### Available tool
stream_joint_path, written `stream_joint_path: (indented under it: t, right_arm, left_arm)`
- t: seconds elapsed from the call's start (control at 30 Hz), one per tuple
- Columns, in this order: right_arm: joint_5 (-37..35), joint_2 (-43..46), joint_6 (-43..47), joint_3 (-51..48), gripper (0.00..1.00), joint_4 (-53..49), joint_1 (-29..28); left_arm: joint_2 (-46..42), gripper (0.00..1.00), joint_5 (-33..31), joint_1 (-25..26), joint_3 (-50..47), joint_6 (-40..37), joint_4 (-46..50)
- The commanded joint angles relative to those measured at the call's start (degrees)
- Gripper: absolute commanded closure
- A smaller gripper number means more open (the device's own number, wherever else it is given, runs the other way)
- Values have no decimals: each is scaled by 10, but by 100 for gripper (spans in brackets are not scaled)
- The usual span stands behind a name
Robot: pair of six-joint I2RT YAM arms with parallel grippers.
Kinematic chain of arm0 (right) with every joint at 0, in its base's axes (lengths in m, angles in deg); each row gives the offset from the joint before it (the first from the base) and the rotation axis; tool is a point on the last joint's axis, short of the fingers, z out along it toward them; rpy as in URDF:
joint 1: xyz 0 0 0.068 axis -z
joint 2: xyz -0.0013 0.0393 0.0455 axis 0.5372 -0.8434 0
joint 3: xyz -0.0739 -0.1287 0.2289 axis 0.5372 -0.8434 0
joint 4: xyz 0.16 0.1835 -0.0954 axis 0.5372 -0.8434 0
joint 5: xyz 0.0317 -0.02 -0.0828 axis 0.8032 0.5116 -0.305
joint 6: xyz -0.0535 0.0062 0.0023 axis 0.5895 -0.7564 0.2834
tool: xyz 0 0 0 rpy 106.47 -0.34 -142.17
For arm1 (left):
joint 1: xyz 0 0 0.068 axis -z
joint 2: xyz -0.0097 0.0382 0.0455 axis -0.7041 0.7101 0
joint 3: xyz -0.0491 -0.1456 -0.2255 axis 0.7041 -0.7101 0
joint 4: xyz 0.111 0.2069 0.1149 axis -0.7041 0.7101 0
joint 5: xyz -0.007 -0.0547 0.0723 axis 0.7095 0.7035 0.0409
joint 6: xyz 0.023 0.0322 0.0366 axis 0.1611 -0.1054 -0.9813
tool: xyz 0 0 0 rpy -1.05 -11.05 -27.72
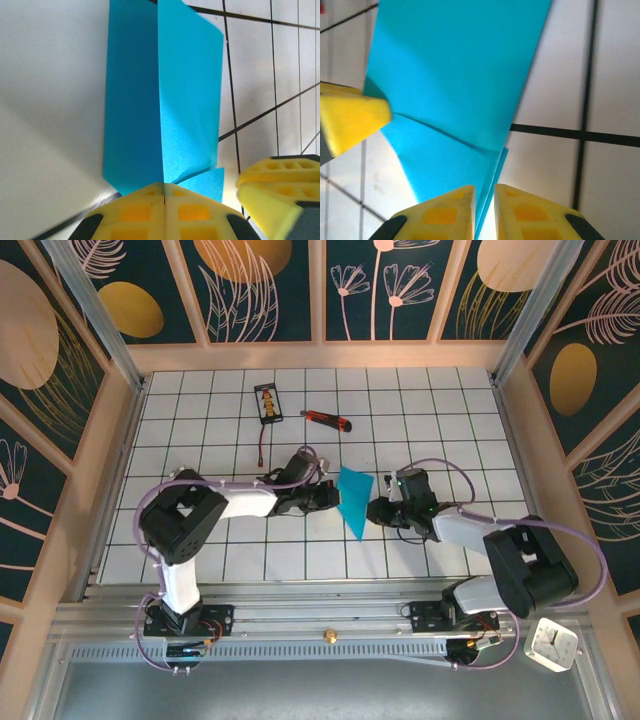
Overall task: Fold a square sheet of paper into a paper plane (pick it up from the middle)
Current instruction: Move the paper to the center of the table.
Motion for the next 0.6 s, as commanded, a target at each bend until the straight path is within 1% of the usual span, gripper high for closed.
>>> stream_joint_path:
  t: [0.0, 0.1, 0.23, 0.43, 0.57]
  right_arm:
    - [19, 26, 12, 23, 80, 18, -31]
    - [7, 15, -4, 37, 80, 34, -68]
    - [-8, -28, -25, 56, 82, 59, -112]
    - [-2, -101, -48, 72, 85, 94, -130]
    - [-6, -123, -51, 73, 86, 95, -133]
  left_arm:
    - [-44, 100, -48, -3, -32, -5, 47]
    - [-68, 100, -65, -3, -49, 2, 61]
    - [-94, 100, -73, -3, -69, 20, 60]
    - [-109, 100, -68, -3, -84, 47, 50]
    - [-115, 100, -72, -3, -91, 54, 49]
